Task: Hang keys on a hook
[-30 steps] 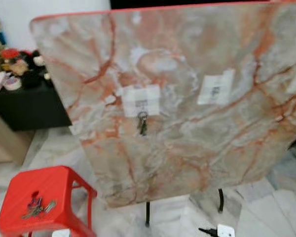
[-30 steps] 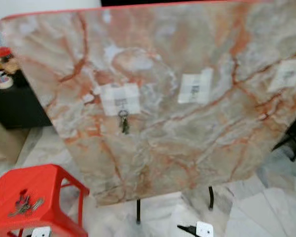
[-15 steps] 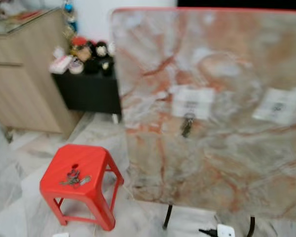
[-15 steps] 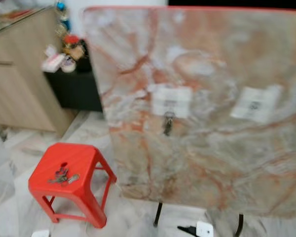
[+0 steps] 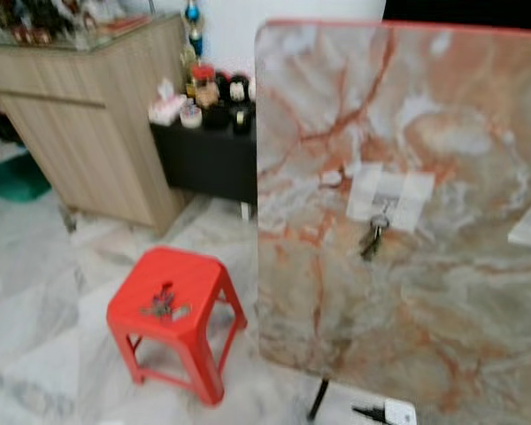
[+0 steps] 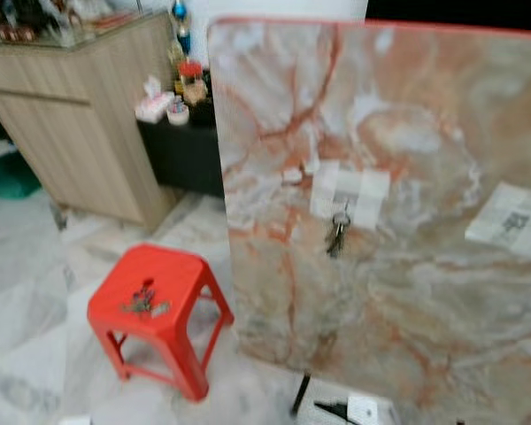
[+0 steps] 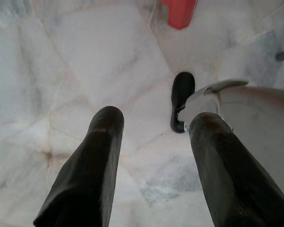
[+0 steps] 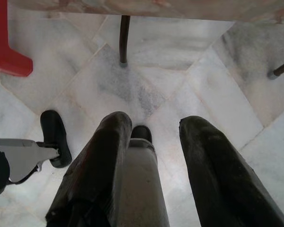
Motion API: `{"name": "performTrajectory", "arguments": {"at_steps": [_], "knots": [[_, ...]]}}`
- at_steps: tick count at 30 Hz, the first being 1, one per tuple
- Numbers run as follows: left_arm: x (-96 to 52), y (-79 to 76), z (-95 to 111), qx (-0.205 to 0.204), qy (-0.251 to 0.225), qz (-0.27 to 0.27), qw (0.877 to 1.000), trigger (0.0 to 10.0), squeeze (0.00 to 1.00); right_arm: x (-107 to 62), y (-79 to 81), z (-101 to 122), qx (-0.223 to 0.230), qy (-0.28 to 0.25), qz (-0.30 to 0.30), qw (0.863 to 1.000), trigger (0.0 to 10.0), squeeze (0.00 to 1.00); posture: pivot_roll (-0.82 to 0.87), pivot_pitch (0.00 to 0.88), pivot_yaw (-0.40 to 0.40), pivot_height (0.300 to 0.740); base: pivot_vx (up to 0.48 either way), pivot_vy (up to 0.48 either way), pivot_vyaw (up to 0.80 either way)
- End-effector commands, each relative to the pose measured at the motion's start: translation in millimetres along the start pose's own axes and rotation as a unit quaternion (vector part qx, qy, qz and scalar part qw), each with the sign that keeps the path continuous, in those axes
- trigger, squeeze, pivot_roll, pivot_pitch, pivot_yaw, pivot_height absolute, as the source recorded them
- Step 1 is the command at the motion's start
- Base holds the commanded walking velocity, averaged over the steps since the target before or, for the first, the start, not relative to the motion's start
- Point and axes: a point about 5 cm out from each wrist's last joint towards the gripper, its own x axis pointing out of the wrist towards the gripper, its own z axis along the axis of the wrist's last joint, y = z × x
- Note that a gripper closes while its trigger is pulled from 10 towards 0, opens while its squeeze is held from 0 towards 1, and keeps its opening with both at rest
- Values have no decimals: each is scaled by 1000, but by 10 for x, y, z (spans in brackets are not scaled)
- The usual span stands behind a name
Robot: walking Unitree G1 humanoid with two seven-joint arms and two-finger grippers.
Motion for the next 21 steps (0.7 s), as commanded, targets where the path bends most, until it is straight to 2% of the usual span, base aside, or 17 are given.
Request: {"name": "performTrajectory", "arguments": {"at_steps": [1, 21], "knots": [[-5, 21, -19, -1, 5, 5, 1000, 10000, 0, -2, -12, -13, 6, 0, -4, 1000, 10000, 0, 32, 0, -14, 740, 0, 0, 0], [-1, 3, -26, -2, 11, 3, 1000, 10000, 0, -2, -6, -14, 12, 0, -5, 1000, 10000, 0, 34, 0, -14, 740, 0, 460, 0]]}}
